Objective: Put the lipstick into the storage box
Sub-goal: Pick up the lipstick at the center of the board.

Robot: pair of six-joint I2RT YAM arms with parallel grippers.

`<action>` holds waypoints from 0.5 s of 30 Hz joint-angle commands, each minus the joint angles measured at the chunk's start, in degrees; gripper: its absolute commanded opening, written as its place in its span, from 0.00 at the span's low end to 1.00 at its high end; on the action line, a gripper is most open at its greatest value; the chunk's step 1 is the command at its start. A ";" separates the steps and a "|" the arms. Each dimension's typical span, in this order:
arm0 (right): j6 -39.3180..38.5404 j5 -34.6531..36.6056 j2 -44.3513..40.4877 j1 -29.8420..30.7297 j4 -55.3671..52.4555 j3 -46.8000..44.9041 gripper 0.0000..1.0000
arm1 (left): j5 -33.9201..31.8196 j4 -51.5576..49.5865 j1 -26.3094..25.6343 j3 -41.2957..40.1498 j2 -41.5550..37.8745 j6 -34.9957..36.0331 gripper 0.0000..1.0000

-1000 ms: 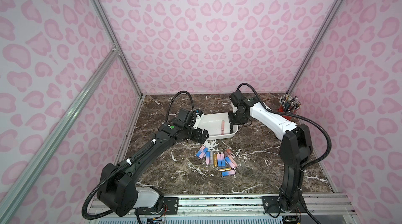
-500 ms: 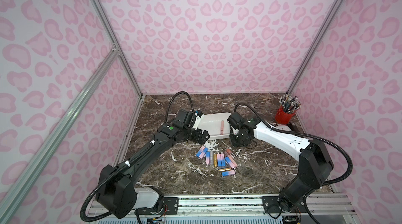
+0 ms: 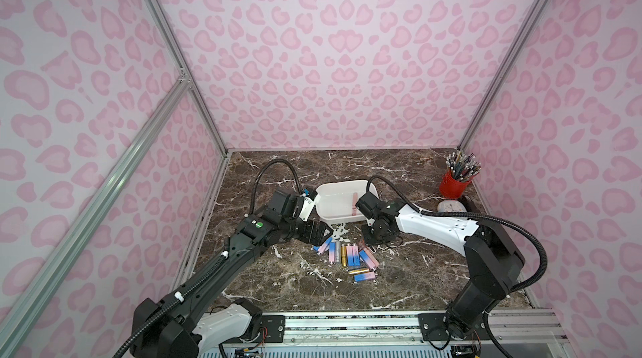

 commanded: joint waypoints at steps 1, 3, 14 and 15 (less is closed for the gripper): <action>-0.92 -0.25 1.34 0.09 1.78 -0.33 0.34 | 1.47 -0.74 -0.28 -1.61 -2.94 -2.83 0.95; -1.23 -0.25 1.76 0.07 2.28 -0.86 0.34 | 1.01 -1.01 -0.37 -2.38 -4.68 -3.55 0.95; -1.79 -0.96 4.28 0.12 5.35 -3.31 0.34 | 0.05 -2.56 -0.50 -3.62 -9.26 -4.81 0.95; -1.73 -0.87 4.40 0.08 5.69 -3.64 0.33 | -0.03 -2.51 -0.50 -3.67 -9.54 -4.90 0.95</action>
